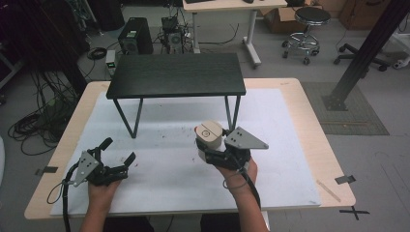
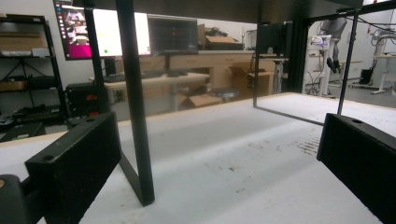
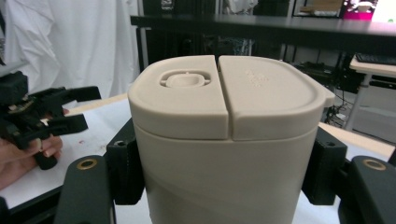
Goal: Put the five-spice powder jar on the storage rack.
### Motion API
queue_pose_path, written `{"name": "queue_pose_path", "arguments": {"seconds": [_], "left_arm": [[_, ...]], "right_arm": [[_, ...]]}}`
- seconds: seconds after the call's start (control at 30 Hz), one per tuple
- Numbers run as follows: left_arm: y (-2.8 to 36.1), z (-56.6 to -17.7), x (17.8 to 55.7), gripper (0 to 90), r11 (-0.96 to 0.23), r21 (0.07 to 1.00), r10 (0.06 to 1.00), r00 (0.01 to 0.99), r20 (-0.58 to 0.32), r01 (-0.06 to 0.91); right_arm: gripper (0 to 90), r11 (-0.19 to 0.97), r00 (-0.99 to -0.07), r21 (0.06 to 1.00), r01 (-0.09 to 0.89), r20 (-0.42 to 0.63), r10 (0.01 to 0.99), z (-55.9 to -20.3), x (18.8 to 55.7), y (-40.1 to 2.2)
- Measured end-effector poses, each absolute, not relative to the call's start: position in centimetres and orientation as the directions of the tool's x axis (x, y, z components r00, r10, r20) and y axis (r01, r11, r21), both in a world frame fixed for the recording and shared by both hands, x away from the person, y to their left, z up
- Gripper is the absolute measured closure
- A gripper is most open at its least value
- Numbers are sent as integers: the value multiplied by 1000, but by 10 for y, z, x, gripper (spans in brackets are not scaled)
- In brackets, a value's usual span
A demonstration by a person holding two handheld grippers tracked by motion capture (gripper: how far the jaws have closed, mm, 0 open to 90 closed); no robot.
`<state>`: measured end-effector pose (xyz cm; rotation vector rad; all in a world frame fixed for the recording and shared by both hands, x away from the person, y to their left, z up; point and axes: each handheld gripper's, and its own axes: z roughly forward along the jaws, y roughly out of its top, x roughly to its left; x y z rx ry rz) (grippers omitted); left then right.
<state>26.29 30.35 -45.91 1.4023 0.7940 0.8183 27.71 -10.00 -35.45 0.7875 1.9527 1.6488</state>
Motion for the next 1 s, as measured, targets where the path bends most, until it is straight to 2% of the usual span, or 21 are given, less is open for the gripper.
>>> {"name": "queue_pose_path", "arguments": {"seconds": [0.4,1.0], "left_arm": [[304,-459,263,4,4,1000,861,509,6,-19],[304,-459,263,4,4,1000,861,509,5,-18]], "right_arm": [[319,100,-764,986,134,39,644,-326,288,-104],[319,125,-808,985,116,21,589,-289,306,-102]]}}
